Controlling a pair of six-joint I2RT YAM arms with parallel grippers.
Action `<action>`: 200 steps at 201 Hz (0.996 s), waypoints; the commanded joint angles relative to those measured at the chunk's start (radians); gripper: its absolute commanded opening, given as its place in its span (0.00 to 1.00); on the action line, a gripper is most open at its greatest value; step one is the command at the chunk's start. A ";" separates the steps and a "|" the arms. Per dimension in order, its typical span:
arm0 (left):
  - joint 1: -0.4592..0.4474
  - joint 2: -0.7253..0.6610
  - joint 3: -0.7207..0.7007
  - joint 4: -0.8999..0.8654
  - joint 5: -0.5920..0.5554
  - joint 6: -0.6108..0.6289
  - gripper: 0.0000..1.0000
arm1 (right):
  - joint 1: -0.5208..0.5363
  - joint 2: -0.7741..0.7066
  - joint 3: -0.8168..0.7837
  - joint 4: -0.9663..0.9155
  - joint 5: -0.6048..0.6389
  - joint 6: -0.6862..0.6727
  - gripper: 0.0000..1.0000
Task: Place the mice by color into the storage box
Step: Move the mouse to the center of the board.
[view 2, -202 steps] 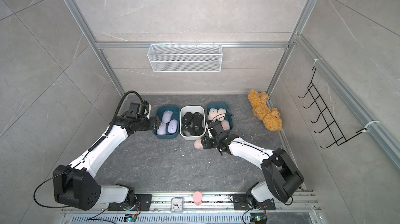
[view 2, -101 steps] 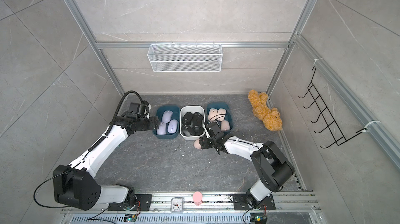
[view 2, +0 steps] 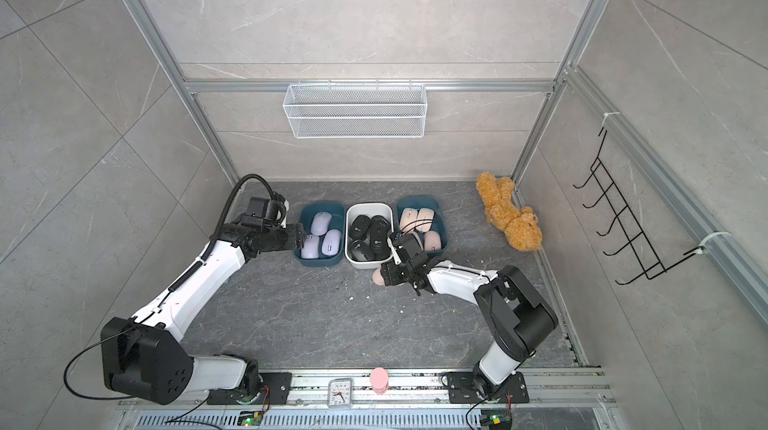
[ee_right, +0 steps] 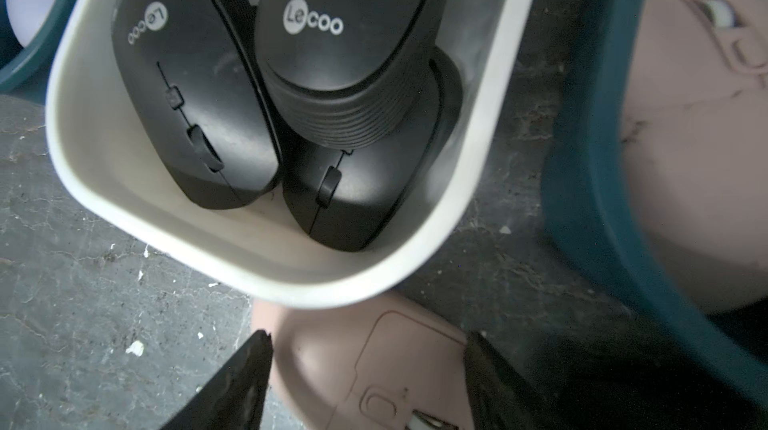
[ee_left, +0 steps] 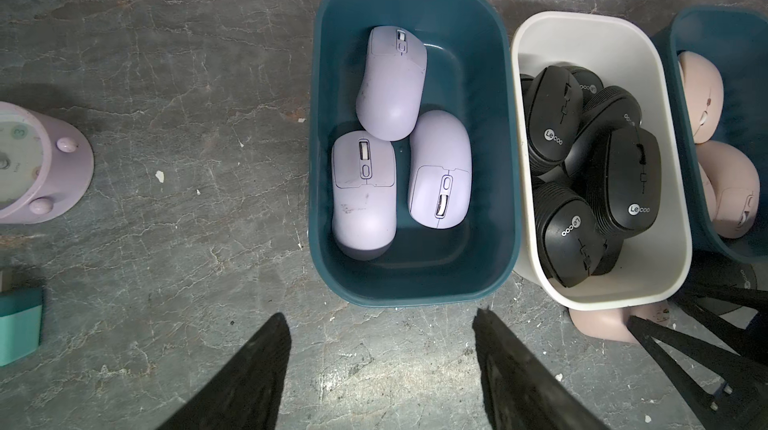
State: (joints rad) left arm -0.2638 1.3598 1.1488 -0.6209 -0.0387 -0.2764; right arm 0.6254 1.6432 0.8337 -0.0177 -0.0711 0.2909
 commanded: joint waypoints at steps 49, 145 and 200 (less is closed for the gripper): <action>0.005 -0.034 0.023 -0.007 -0.016 0.023 0.72 | 0.171 -0.075 -0.042 -0.125 0.014 0.069 0.73; 0.005 -0.041 0.022 -0.009 -0.010 0.024 0.72 | 0.241 -0.078 0.033 -0.233 0.130 -0.020 0.75; 0.005 -0.041 0.023 -0.008 -0.017 0.027 0.72 | 0.239 -0.009 0.088 -0.235 0.159 -0.151 0.78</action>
State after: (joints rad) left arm -0.2638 1.3514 1.1488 -0.6228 -0.0502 -0.2760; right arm 0.8619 1.6001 0.8879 -0.2222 0.0608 0.2180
